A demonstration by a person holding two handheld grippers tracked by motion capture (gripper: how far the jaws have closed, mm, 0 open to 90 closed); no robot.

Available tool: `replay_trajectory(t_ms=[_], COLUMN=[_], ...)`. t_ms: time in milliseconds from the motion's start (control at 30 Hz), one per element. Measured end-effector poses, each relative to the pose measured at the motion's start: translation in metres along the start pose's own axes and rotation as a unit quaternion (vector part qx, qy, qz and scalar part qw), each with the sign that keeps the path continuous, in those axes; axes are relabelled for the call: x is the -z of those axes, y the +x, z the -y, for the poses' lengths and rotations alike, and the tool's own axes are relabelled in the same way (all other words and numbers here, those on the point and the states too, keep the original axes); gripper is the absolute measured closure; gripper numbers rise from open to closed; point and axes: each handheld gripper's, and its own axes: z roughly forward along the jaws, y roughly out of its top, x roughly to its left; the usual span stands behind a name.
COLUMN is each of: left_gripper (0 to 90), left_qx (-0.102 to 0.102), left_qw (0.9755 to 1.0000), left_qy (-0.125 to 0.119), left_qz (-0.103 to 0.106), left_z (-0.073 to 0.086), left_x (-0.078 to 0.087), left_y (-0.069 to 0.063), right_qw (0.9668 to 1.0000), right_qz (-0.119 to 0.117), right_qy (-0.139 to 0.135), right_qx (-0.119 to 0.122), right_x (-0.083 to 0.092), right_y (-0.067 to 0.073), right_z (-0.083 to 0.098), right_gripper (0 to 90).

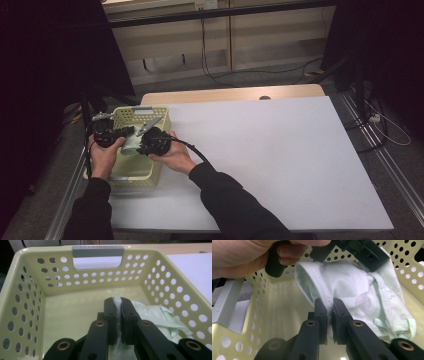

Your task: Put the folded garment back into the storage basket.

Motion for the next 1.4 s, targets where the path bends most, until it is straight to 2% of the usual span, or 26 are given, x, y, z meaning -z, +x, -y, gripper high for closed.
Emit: replay_trajectory(t_ms=[133,200,267,367,467,500,567,600,667,967,1133,1267,1400], left_gripper=[84.6,84.6,84.6,84.5,83.6,81.4,67.6,63.2,62.0,38.9,22.6,14.8,9.5], left_qx=[-0.007,-0.021,-0.015,-0.026,-0.023,-0.023,-0.013,-0.015,-0.021,-0.005,-0.027,-0.042,-0.045], left_qw=[0.9999,0.9995,0.9998,0.9993,0.9994,0.9993,0.9992,0.9992,0.9990,0.9995,0.9988,0.9981,0.9979], left_qy=[0.011,0.020,0.015,0.024,0.022,0.024,0.020,0.020,0.020,-0.001,-0.011,-0.027,-0.035], left_qz=[-0.004,-0.010,-0.006,-0.014,-0.017,-0.018,-0.033,-0.032,-0.034,-0.031,-0.039,-0.036,-0.029], left_z=[0.000,-0.001,-0.003,-0.004,-0.003,-0.003,-0.003,-0.003,-0.003,-0.005,-0.007,-0.008,-0.009], left_x=[-0.002,-0.003,-0.004,-0.005,-0.007,-0.008,-0.009,-0.009,-0.008,-0.004,0.002,0.008,0.015], left_y=[0.000,-0.001,-0.001,-0.001,0.000,0.000,0.000,0.000,-0.001,-0.007,-0.015,-0.024,-0.031], right_qw=[1.0000,1.0000,1.0000,1.0000,0.9999,0.9999,0.9999,0.9999,0.9999,0.9999,0.9999,0.9997,0.9996], right_qz=[-0.001,0.000,0.000,-0.002,0.002,0.002,0.003,0.001,-0.001,-0.004,0.001,0.008,0.012], right_qy=[0.007,0.007,0.008,0.009,0.012,0.013,0.012,0.012,0.010,0.002,-0.011,-0.020,-0.024], right_qx=[0.000,0.000,-0.001,-0.002,-0.005,-0.005,-0.010,-0.011,-0.012,-0.011,-0.009,-0.011,-0.011], right_x=[-0.002,-0.002,-0.003,-0.004,-0.004,-0.004,-0.003,-0.003,-0.003,0.003,0.014,0.024,0.033], right_y=[0.000,0.000,-0.001,-0.002,-0.004,-0.005,-0.006,-0.005,-0.005,0.002,0.004,0.005,0.005], right_z=[0.001,0.001,0.001,0.001,0.001,0.001,0.001,0.002,0.002,-0.001,0.001,0.002,0.004], right_gripper=[83.1,82.9,82.5,81.8,75.9,71.3,62.1,58.8,53.7,48.0,44.8,40.0,36.8])
